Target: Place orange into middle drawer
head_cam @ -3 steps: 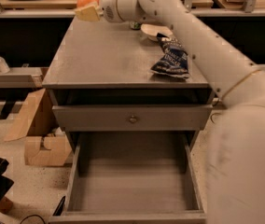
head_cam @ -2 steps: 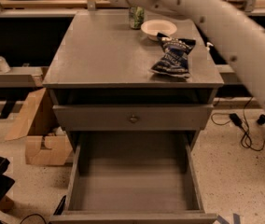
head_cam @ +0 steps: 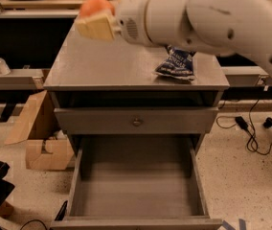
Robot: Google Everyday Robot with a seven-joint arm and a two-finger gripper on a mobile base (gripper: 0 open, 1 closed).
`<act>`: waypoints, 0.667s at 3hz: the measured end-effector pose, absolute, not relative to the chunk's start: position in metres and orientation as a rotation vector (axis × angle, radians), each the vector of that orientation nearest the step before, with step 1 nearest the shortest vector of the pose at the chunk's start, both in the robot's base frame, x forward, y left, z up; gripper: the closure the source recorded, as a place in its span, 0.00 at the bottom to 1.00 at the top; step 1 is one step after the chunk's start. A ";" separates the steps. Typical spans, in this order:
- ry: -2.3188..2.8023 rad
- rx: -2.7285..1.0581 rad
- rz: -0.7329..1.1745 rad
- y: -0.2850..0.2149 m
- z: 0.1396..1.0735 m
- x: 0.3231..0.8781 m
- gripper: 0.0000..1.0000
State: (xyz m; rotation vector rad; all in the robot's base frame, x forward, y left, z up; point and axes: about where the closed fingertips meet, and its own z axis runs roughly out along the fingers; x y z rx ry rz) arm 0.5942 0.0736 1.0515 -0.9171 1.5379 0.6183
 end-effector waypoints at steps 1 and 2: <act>1.739 -0.925 0.598 0.024 0.957 0.547 1.00; 1.907 -0.961 0.547 -0.027 0.865 0.536 1.00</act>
Offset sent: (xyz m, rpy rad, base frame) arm -0.0463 -0.1294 -0.2636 -0.3389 0.3540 -0.0453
